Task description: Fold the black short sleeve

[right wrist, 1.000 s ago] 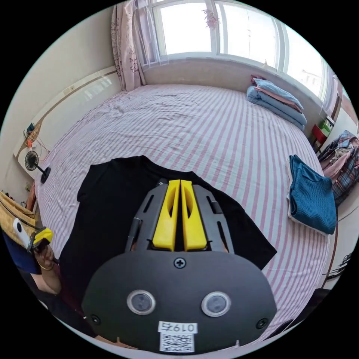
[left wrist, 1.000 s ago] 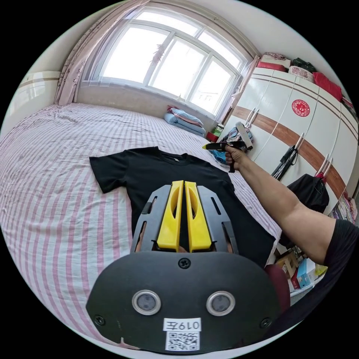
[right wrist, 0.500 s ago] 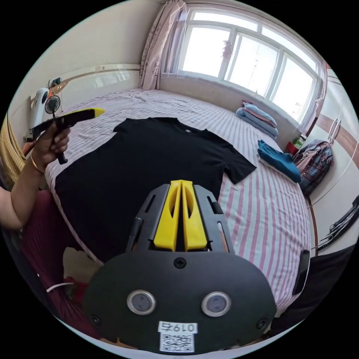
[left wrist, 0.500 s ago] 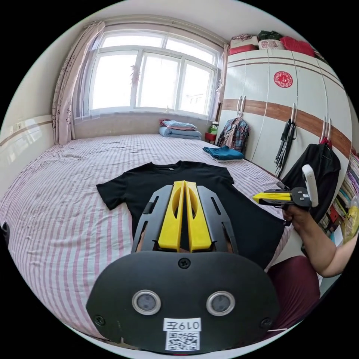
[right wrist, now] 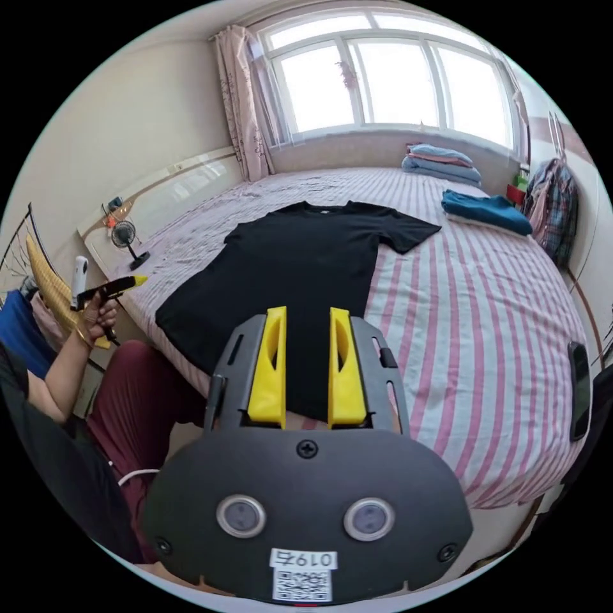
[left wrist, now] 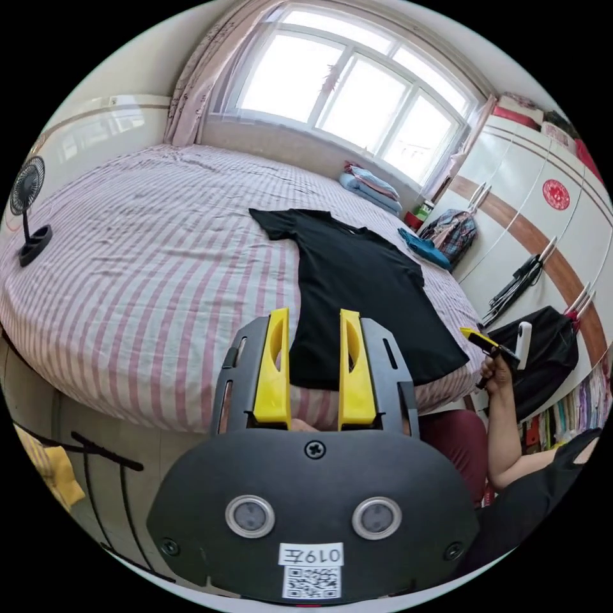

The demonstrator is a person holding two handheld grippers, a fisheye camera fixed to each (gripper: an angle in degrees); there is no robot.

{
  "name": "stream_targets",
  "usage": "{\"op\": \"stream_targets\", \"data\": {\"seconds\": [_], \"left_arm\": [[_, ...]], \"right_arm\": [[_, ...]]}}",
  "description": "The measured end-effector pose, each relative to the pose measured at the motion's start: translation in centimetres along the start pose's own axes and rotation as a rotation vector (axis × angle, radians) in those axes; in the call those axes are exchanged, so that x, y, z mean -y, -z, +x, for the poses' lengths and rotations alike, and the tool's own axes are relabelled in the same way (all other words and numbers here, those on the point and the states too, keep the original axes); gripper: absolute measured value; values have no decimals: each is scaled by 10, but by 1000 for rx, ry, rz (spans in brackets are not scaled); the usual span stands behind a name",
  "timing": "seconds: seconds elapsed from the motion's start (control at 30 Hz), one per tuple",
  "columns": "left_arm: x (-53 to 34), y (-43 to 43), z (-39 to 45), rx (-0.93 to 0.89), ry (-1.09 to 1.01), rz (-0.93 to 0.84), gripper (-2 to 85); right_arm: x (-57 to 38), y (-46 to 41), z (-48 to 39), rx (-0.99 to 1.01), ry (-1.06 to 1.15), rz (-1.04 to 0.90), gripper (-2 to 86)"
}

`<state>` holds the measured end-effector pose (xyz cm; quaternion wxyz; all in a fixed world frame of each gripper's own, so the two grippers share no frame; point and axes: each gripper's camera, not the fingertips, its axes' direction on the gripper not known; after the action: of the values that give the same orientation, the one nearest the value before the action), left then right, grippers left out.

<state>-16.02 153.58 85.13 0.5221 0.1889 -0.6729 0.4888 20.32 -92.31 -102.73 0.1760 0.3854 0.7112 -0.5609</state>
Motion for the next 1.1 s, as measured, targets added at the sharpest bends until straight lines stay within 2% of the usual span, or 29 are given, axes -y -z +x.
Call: {"op": "stream_targets", "data": {"seconds": [0.1, 0.2, 0.27, 0.5, 0.7, 0.9, 1.1], "left_arm": [[-12, 11, -17, 21, 25, -17, 116], [-23, 4, -15, 136, -29, -67, 116], [-33, -2, -13, 203, -53, -35, 108], [-66, -11, -26, 212, -76, 33, 100], [-79, -16, -64, 155, 6, -19, 97], [-84, -25, -101, -33, 116, -44, 121], [-84, -32, -117, -68, 120, -49, 127]], "right_arm": [[-33, -4, 21, -32, 0, -23, 88], [-58, -13, 25, -35, 19, -40, 101], [-70, -13, 27, -39, 18, -12, 102], [-106, -14, 47, -2, 47, 59, 103], [-127, -22, 65, -7, 67, 70, 88], [-127, -24, 99, 190, -84, 69, 112], [-128, -34, 104, 162, -136, 19, 96]]}}
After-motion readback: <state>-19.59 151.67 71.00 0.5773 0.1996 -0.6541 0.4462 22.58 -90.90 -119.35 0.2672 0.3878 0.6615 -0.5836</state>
